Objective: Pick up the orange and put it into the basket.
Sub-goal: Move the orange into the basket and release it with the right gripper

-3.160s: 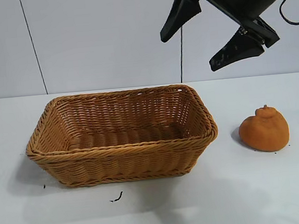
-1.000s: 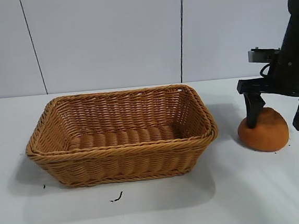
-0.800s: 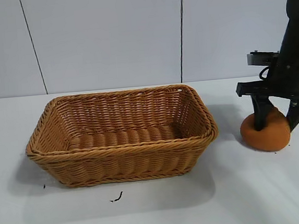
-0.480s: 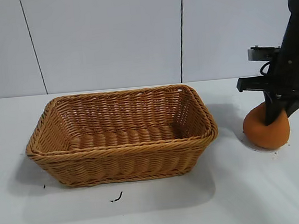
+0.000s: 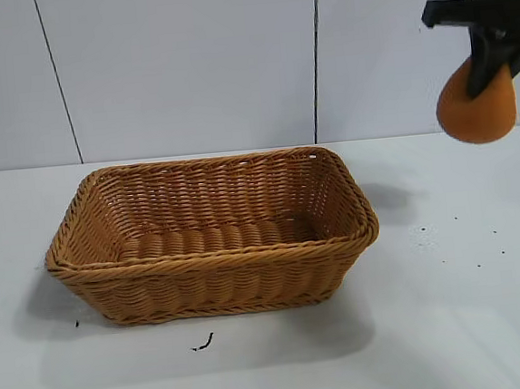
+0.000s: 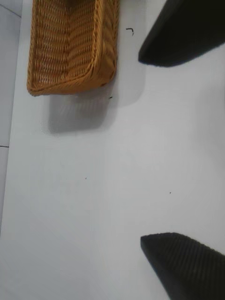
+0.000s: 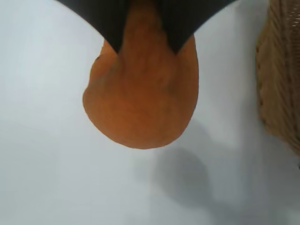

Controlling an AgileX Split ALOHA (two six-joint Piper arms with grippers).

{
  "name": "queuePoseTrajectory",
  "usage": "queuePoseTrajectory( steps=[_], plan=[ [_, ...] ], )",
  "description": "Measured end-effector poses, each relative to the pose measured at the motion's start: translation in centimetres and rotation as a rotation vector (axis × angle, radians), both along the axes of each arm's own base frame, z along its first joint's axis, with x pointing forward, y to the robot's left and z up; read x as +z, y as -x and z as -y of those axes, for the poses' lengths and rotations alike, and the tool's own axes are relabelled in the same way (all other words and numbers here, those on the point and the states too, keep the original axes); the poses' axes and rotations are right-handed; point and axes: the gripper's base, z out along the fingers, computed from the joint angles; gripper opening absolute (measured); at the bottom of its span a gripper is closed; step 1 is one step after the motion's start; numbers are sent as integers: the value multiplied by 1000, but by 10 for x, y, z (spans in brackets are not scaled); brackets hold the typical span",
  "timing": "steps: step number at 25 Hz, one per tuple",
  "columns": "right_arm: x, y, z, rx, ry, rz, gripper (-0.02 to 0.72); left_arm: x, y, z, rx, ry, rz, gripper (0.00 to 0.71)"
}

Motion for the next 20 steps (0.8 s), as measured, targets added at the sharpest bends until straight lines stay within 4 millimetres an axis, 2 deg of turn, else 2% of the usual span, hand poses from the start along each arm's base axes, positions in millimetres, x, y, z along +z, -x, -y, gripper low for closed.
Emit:
queuePoseTrajectory(
  steps=[3, 7, 12, 18, 20],
  plan=[
    [13, -2, -6, 13, -30, 23, 66, 0, 0, 0, 0, 0, 0, 692],
    [18, 0, -32, 80, -36, 37, 66, 0, 0, 0, 0, 0, 0, 692],
    [19, 8, -86, 203, -58, 58, 66, 0, 0, 0, 0, 0, 0, 692],
    [18, 27, -167, 365, -103, 135, 66, 0, 0, 0, 0, 0, 0, 692],
    [11, 33, -191, 400, -116, 139, 66, 0, 0, 0, 0, 0, 0, 692]
  ],
)
